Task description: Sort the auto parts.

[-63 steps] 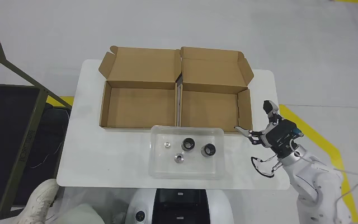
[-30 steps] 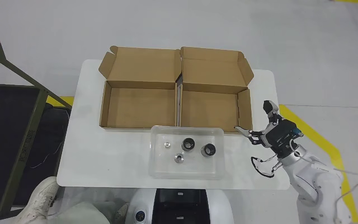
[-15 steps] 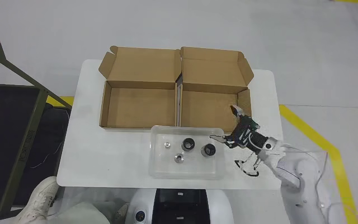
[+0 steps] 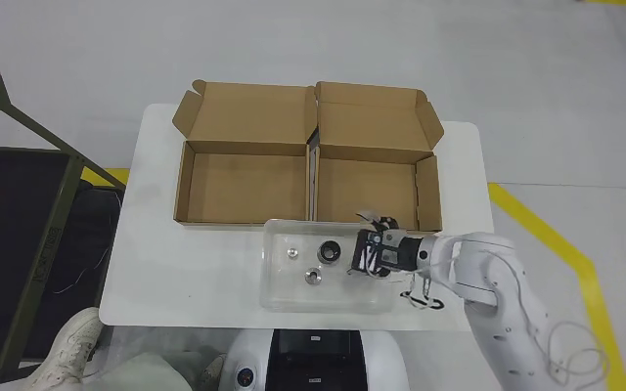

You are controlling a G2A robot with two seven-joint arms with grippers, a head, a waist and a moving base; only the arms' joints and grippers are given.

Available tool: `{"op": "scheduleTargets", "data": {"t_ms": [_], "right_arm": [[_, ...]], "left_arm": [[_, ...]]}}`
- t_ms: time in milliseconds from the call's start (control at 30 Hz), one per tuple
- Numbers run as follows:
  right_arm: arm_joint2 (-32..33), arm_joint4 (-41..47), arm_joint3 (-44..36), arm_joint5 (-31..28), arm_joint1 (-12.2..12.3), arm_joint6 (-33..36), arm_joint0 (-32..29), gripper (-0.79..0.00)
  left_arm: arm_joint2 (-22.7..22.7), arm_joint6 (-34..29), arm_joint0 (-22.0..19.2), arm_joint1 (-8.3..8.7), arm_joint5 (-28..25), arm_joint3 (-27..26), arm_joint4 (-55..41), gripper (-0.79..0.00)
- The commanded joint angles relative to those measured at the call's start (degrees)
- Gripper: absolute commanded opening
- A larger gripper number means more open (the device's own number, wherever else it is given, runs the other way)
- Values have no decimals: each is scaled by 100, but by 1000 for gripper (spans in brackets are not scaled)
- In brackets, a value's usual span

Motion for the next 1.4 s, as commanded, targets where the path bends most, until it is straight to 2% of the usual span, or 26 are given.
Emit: {"op": "scheduleTargets", "data": {"t_ms": [0,567,1033,1367], "right_arm": [[-120,64,22,7,30,224,39,0],[-796,-289,331,208,499,531,273,0],[-1246,122,705,608,757,930,630,0],[-1625,305,968,813,873,1135,954,-135]], "left_arm": [[0,0,0,0,0,0,0,0],[0,0,0,0,0,0,0,0],[0,0,0,0,0,0,0,0],[0,0,0,0,0,0,0,0]]}}
